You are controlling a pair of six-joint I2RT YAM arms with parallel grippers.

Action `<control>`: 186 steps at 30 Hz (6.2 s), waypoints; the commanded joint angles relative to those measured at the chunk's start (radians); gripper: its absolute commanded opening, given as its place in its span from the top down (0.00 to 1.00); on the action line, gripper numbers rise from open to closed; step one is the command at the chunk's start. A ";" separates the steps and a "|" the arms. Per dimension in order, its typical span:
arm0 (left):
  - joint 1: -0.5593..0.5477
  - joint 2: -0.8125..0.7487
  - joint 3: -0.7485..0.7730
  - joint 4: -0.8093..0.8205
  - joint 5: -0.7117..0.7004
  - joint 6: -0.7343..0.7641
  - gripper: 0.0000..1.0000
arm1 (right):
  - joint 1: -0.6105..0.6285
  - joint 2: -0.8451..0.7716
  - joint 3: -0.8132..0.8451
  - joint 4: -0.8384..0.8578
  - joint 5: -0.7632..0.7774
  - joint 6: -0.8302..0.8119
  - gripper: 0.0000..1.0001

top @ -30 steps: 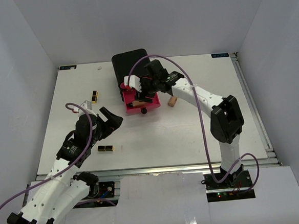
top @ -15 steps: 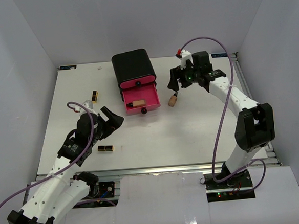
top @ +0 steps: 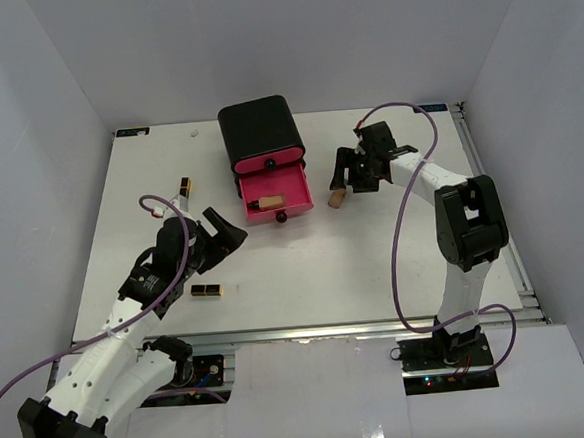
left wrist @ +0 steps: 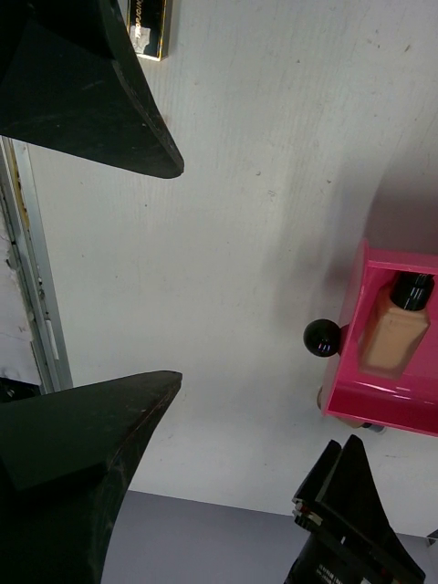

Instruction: Organize the makeup

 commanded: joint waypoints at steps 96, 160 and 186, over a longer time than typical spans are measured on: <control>0.006 -0.115 -0.064 0.033 -0.003 -0.014 0.02 | 0.337 0.121 0.422 -0.131 -0.084 -1.451 0.82; 0.283 1.144 1.107 -0.114 0.363 0.384 0.14 | 0.547 -0.037 -0.178 0.280 0.103 -1.385 0.82; 0.283 1.110 0.904 -0.076 0.511 0.403 0.17 | 0.488 0.250 0.221 0.517 0.303 -1.438 0.76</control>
